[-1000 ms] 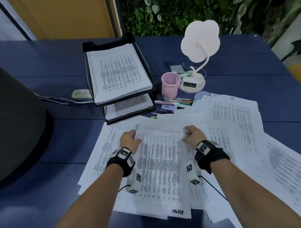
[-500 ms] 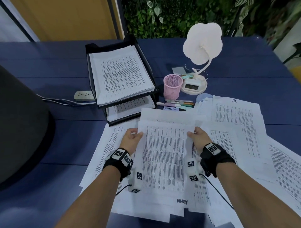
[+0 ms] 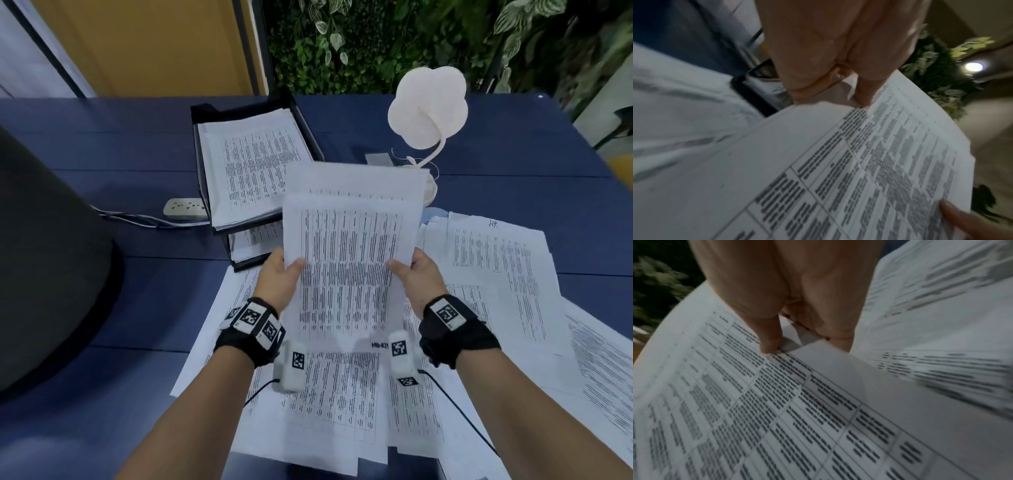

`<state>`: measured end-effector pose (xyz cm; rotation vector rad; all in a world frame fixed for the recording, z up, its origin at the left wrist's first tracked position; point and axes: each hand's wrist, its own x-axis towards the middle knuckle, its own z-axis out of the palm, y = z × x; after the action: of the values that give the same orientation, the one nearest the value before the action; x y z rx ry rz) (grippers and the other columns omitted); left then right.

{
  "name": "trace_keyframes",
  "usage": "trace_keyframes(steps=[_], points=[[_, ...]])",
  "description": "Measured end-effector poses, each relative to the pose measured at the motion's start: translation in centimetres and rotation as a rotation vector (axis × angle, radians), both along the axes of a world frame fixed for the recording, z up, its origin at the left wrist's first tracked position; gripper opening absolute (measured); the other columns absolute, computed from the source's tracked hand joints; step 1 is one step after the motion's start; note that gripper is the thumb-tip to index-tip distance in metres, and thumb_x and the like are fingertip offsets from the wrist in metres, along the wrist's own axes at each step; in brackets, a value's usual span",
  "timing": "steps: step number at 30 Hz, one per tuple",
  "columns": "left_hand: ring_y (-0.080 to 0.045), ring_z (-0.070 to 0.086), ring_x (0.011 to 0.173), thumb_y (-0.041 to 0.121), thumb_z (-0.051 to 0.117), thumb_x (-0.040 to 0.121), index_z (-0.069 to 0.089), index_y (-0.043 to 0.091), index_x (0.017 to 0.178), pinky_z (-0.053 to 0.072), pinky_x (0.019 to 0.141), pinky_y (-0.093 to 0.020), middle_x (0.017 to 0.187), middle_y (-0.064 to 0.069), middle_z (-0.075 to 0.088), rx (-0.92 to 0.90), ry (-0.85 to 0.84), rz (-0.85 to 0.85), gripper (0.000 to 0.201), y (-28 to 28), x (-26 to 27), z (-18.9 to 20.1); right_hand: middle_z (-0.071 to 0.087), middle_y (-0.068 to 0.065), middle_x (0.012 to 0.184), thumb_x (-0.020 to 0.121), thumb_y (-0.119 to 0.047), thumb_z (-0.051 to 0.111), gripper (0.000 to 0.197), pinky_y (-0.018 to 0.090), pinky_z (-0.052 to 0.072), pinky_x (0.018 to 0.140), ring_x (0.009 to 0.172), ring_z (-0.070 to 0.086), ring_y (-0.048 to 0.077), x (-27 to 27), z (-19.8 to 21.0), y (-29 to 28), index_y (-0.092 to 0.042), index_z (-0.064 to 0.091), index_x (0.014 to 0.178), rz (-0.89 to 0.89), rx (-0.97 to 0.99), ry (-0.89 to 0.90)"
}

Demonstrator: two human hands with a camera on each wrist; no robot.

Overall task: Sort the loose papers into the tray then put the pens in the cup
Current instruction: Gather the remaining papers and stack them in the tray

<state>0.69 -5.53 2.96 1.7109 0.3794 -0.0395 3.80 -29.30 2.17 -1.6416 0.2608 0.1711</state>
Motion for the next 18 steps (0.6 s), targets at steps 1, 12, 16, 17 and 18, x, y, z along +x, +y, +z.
trace_keyframes(steps=[1,12,16,17,18], points=[[-0.016,0.053,0.122,0.022,0.055,0.095,0.047,0.015,0.132,0.041,0.105,-0.036,0.131,0.0,0.058,0.029,-0.036,0.022,0.039,-0.1,0.3,0.6,0.066,0.002,0.112,0.09,-0.007,0.059,0.028,0.03,0.048,0.092,0.108,0.062,0.019,0.2,0.7,0.3,-0.01,0.058,0.119,-0.011,0.002,-0.05],[-0.004,0.042,0.117,0.014,0.053,0.096,0.024,0.01,0.146,0.035,0.102,-0.018,0.125,0.017,0.041,-0.017,-0.156,0.147,0.058,-1.2,-0.1,3.7,0.063,0.004,0.11,0.089,0.003,0.055,0.031,0.029,0.048,0.093,0.098,0.062,0.014,0.7,3.5,2.1,-0.005,0.05,0.118,0.014,-0.034,-0.199],[-0.015,0.044,0.125,0.024,0.052,0.097,0.038,0.009,0.136,0.035,0.1,-0.027,0.127,0.005,0.047,0.03,0.006,0.094,0.045,-0.8,-0.3,1.8,0.055,0.002,0.102,0.091,-0.003,0.049,0.024,0.033,0.047,0.082,0.091,0.052,0.018,0.5,1.0,1.4,-0.011,0.043,0.113,0.202,-0.299,0.056],[-0.017,0.048,0.123,0.024,0.05,0.098,0.043,0.011,0.13,0.038,0.095,-0.026,0.121,0.005,0.051,0.032,0.012,0.089,0.036,-0.9,-0.3,1.9,0.051,0.004,0.096,0.092,-0.008,0.048,0.017,0.032,0.045,0.075,0.084,0.047,0.018,0.4,0.4,1.3,-0.009,0.041,0.108,0.254,-0.395,0.123],[-0.019,0.051,0.12,0.022,0.049,0.098,0.045,0.012,0.127,0.039,0.091,-0.024,0.115,0.005,0.054,0.014,0.015,0.098,0.031,-0.9,-0.3,1.9,0.046,0.005,0.088,0.094,-0.011,0.048,0.01,0.031,0.041,0.067,0.075,0.043,0.016,0.3,0.2,1.2,-0.01,0.04,0.098,0.285,-0.445,0.166]])
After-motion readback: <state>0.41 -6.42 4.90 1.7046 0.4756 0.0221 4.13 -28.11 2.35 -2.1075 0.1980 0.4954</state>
